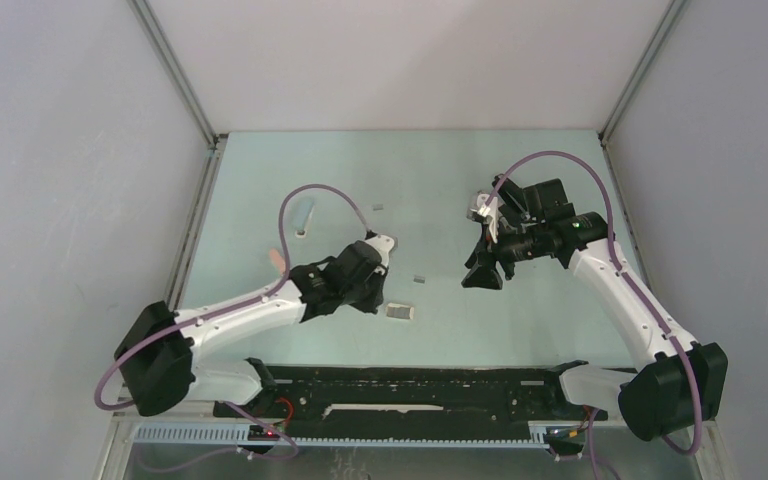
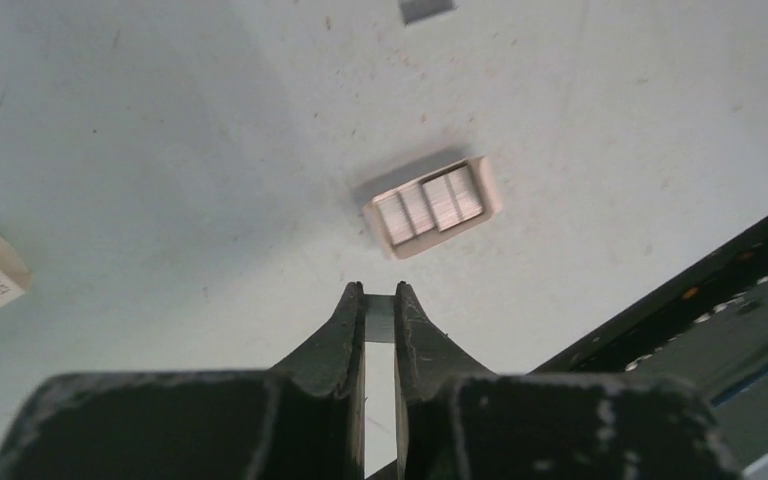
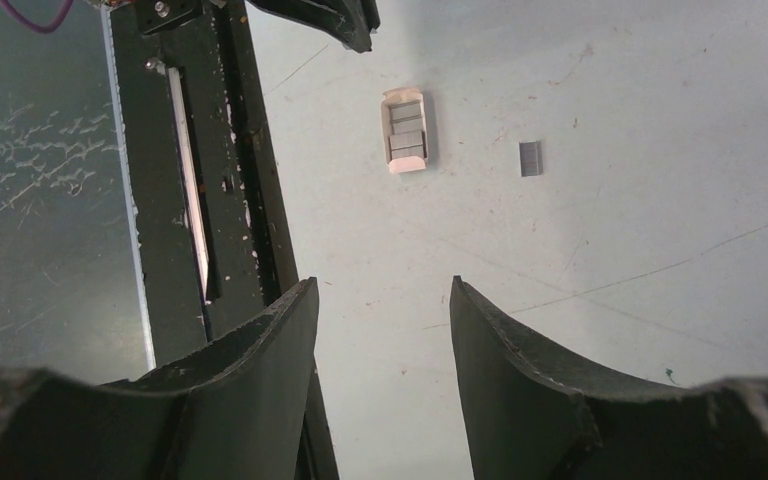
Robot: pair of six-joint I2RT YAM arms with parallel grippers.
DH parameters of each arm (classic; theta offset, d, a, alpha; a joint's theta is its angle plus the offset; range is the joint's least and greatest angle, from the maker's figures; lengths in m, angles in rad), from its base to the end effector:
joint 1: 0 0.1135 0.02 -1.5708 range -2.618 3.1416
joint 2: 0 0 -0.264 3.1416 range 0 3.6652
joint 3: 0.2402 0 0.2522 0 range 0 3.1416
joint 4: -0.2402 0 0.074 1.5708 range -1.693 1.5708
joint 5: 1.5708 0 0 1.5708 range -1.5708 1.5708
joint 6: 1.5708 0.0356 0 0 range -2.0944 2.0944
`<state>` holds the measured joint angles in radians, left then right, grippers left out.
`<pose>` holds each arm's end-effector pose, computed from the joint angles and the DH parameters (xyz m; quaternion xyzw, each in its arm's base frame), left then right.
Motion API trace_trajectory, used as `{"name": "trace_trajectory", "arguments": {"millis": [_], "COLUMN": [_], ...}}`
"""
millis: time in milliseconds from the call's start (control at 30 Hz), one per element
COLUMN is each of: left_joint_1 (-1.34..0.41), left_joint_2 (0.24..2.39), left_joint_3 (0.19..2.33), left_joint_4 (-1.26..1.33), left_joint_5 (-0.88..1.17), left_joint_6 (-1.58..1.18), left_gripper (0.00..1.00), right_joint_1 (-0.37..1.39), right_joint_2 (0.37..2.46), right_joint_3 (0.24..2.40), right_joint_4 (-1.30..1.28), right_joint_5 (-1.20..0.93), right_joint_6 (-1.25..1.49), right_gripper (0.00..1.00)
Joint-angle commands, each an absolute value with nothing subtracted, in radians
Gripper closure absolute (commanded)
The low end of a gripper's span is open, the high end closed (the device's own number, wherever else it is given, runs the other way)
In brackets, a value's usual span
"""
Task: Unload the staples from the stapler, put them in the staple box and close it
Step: Pick up the staple from the center of the board, then place the staple in the staple box.
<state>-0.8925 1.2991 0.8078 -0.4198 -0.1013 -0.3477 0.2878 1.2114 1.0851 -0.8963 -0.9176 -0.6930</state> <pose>0.1663 -0.2006 0.2187 0.2384 0.9144 -0.1490 0.2911 0.2102 0.0917 0.3077 -0.5123 0.7049 0.3688 0.3235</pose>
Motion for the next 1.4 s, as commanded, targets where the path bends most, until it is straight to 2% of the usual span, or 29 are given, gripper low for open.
{"name": "trace_trajectory", "arguments": {"millis": [0, 333, 567, 1367], "left_joint_1": [-0.927, -1.083, -1.129, -1.157], "left_joint_2": [1.236, 1.310, 1.448, 1.597], "left_joint_3": [0.755, 0.779, 0.841, 0.906], "left_joint_4": [-0.277, -0.224, -0.247, -0.271], "left_joint_5": [-0.133, -0.479, -0.584, -0.650], "left_joint_6": [-0.482, -0.695, -0.789, -0.871], "left_gripper": [0.94, 0.96, 0.96, 0.95], "right_joint_1": [0.285, 0.284, 0.284, 0.281], "right_joint_2": [1.184, 1.183, 1.181, 1.178], "right_joint_3": [1.081, 1.081, 1.081, 1.081], "right_joint_4": [-0.897, -0.899, -0.900, -0.902], "right_joint_5": [-0.933, -0.933, -0.935, -0.939], "right_joint_6": [-0.704, -0.705, -0.706, -0.708], "right_gripper": [0.40, 0.40, 0.40, 0.40]}}
